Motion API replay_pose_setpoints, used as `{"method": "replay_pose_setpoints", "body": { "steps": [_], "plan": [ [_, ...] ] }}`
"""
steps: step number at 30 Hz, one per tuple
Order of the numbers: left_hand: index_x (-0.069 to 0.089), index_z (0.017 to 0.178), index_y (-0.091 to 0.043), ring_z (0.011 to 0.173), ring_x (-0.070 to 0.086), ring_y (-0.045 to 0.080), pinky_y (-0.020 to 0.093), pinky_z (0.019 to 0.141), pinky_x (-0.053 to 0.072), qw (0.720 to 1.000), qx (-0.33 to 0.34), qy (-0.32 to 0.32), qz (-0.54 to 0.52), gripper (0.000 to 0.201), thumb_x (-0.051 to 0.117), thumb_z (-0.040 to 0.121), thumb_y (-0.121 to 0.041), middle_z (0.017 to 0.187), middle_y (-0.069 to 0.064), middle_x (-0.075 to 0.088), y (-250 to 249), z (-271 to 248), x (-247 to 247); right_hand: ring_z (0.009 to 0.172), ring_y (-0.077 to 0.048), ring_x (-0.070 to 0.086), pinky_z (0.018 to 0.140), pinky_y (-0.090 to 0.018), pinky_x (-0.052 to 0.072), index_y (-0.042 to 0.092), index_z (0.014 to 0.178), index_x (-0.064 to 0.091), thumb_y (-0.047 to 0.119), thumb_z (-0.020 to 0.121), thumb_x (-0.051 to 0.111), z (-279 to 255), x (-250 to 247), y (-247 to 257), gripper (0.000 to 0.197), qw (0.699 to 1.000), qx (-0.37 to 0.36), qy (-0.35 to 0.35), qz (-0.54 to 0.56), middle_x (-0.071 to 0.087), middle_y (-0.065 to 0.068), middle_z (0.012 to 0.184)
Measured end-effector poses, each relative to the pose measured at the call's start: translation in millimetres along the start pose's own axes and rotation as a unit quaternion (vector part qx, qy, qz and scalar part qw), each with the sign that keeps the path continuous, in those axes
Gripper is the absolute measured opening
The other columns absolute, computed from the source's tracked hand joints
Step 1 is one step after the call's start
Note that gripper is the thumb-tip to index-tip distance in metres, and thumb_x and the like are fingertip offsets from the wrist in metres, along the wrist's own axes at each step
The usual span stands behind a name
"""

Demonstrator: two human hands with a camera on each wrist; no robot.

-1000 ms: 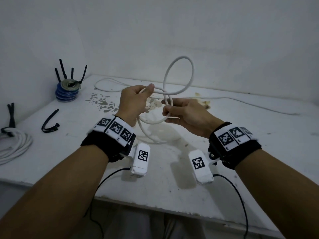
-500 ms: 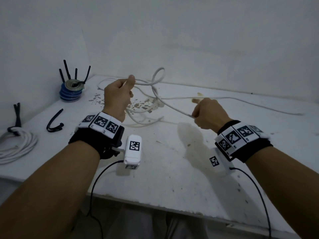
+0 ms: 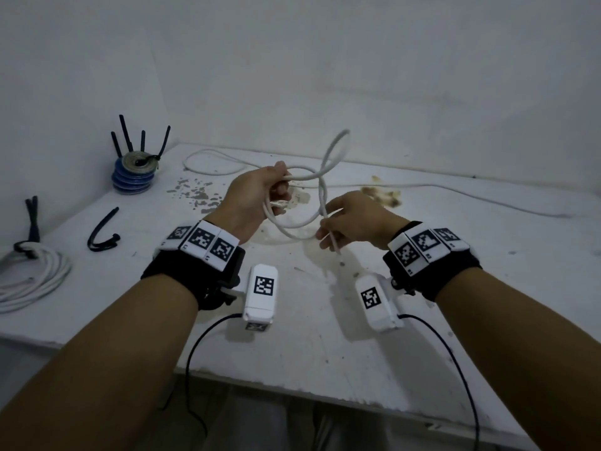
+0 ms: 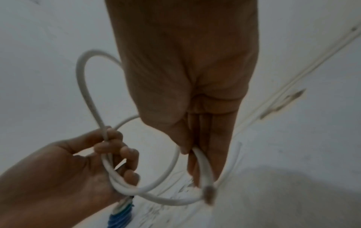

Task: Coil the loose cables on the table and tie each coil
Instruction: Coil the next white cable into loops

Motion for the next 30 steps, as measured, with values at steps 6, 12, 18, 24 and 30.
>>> {"method": "replay_pose_setpoints", "body": {
  "steps": [6, 12, 18, 24, 30],
  "plan": [
    [0.058, 0.058, -0.017, 0.052, 0.041, 0.014, 0.03, 0.059, 0.033, 0.997, -0.02, -0.066, -0.027, 0.036, 0.053, 0.093, -0.02, 0.045, -0.006, 0.032, -7, 3, -45, 0.077, -0.03, 0.072, 0.073, -0.043, 0.062, 0.008, 0.093, 0.074, 0.001, 0.088, 0.058, 4, -69, -17, 0.017, 0.939, -0.021, -0.23, -0.256, 0.073, -0.015, 0.094],
    [0.067, 0.093, -0.008, 0.049, 0.039, 0.012, 0.027, 0.056, 0.036, 0.998, -0.041, -0.024, 0.027, 0.029, 0.057, 0.096, -0.036, 0.049, -0.007, 0.029, -2, -1, -42, 0.096, -0.035, 0.065, 0.075, -0.026, 0.045, 0.006, 0.104, 0.071, 0.009, 0.09, 0.06, 2, -90, -35, 0.019, 0.906, 0.015, -0.284, -0.314, 0.069, -0.018, 0.107],
    [0.061, 0.085, -0.009, 0.045, 0.019, 0.012, 0.026, 0.049, 0.021, 0.993, -0.031, 0.075, 0.085, 0.04, 0.047, 0.101, -0.042, 0.046, -0.008, 0.022, 5, -8, 8, 0.097, -0.015, 0.062, 0.088, -0.033, 0.051, 0.014, 0.134, 0.048, 0.034, 0.09, 0.069, 18, -18, -12, 0.053, 0.966, -0.067, -0.073, -0.24, 0.064, 0.004, 0.11],
    [0.056, 0.077, -0.01, 0.044, 0.017, 0.011, 0.025, 0.047, 0.021, 0.99, -0.061, 0.12, 0.042, 0.044, 0.042, 0.103, -0.044, 0.045, -0.007, 0.02, 14, -8, 20, 0.069, -0.017, 0.065, 0.067, -0.035, 0.053, 0.005, 0.092, 0.069, 0.017, 0.093, 0.063, 20, -7, 12, 0.014, 0.97, -0.132, -0.106, -0.175, 0.072, -0.006, 0.081],
    [0.06, 0.081, -0.007, 0.052, 0.039, 0.013, 0.026, 0.055, 0.033, 0.988, -0.054, 0.144, 0.009, 0.041, 0.039, 0.104, -0.034, 0.056, -0.002, 0.041, 15, -10, 16, 0.072, -0.024, 0.075, 0.067, -0.037, 0.063, 0.0, 0.098, 0.065, 0.011, 0.091, 0.069, 13, 8, 3, 0.014, 0.993, -0.078, -0.033, -0.077, 0.074, -0.016, 0.082]
  ]
}}
Point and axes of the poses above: each hand's wrist, its own z-axis towards the middle knuckle, its own x-axis out of the palm, y = z × x, the point moved 7 cm from there along z, towards the middle knuckle
